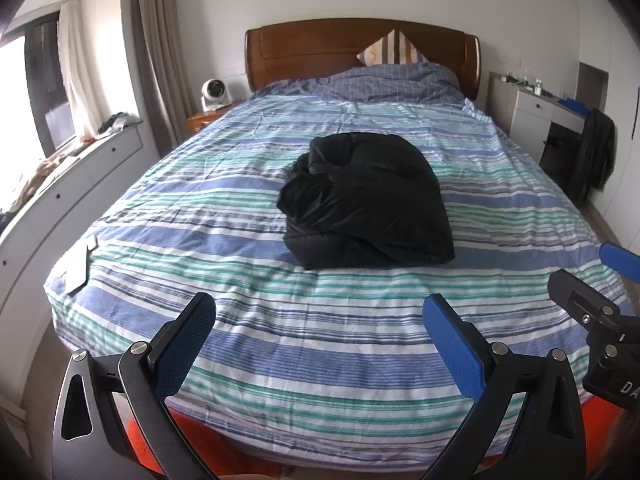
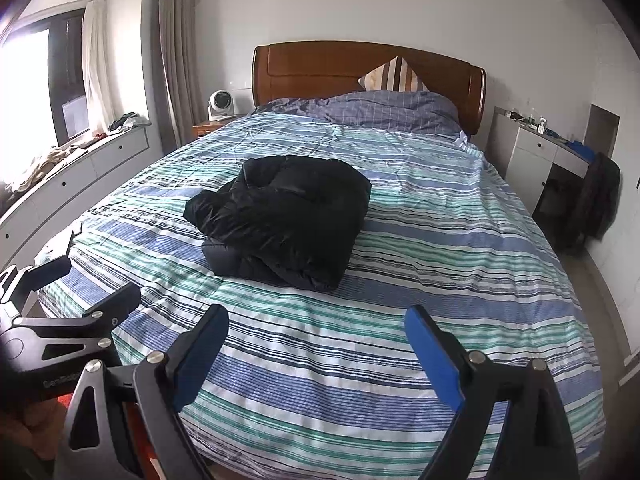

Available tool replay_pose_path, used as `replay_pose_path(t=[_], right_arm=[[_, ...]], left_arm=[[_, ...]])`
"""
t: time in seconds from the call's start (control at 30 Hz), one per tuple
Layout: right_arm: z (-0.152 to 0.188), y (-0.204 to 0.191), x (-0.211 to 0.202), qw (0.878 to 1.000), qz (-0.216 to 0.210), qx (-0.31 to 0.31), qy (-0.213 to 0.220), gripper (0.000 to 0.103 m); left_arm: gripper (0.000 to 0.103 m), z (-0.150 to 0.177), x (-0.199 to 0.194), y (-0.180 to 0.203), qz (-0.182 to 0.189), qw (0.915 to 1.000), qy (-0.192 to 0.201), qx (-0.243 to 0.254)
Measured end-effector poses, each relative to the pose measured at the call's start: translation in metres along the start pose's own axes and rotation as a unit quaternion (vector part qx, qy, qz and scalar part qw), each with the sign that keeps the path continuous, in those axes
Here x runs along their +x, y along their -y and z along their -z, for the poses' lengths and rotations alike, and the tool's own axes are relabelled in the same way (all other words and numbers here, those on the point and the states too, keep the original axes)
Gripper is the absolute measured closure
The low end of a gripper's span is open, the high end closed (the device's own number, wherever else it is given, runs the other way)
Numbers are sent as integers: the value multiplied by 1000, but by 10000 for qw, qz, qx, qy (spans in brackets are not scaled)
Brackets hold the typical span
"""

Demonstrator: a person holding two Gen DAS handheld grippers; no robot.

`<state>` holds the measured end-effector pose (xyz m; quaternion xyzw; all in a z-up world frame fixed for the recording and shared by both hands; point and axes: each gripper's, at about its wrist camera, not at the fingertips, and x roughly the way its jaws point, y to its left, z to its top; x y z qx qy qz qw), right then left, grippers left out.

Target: Fold large clothes

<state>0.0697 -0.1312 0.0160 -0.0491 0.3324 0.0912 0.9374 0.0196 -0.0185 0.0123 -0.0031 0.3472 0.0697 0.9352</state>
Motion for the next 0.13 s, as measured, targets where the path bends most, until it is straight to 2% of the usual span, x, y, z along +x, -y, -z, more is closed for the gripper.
replay_pose_path(t=[0.13], right_arm=[[0,3,1,10000,-10,55,-2,12]], left_arm=[[0,0,-2,5,-47,9999,86,82]])
